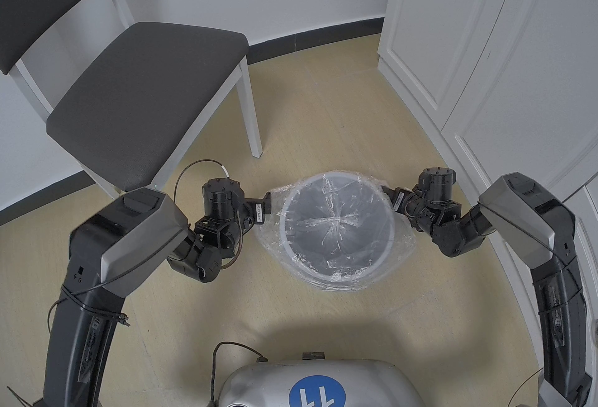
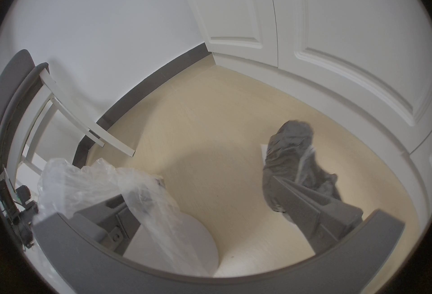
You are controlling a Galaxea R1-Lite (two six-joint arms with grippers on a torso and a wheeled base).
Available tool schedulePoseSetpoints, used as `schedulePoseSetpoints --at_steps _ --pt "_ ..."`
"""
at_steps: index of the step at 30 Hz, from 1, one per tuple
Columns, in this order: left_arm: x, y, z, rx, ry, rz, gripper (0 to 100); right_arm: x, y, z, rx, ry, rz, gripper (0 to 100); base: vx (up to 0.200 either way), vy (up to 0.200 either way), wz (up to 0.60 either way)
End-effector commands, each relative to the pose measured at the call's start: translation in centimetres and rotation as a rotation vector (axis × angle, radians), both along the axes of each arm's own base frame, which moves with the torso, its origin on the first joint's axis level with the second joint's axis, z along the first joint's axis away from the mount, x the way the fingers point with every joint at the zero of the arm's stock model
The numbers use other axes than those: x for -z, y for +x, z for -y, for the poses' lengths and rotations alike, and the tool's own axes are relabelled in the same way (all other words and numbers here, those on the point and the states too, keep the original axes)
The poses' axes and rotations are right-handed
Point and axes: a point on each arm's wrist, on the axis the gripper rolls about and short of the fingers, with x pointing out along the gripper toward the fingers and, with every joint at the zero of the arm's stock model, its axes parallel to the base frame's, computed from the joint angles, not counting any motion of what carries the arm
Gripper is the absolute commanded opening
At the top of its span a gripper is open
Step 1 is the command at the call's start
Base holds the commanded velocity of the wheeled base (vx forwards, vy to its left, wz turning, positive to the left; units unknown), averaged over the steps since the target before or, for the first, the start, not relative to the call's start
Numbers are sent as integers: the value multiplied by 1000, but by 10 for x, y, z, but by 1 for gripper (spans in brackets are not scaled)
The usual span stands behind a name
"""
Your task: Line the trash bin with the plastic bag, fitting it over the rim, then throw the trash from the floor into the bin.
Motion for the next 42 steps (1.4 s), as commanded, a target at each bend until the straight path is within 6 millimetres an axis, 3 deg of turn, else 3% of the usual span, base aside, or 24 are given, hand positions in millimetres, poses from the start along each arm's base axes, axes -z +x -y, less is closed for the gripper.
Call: schedulePoseSetpoints --at_steps 1,11,16,25,28,30,34,42 --pt "-45 -26 -6 13 1 11 100 -42 -23 19 5 -43 11 100 0 0 0" --pt "-44 -35 -8 27 26 -5 100 -52 -39 30 -15 -46 -11 100 0 0 0" --pt "-47 -42 -11 37 41 -18 100 -61 -57 32 -75 -31 -37 100 0 0 0" --pt "-56 -54 -15 72 36 -26 100 -48 -71 41 -132 70 -113 100 0 0 0" --pt "-60 -66 -19 89 37 -28 100 -56 -100 39 -152 68 -146 100 0 0 0" --pt "-63 -75 -23 116 51 -17 100 -57 -128 37 -208 -77 -170 100 0 0 0" --pt "-64 -84 -21 146 90 32 100 -40 -163 41 -263 -324 -237 100 0 0 0" --pt "-59 -92 -14 170 105 44 100 -1 -158 38 -226 -383 -247 100 0 0 0"
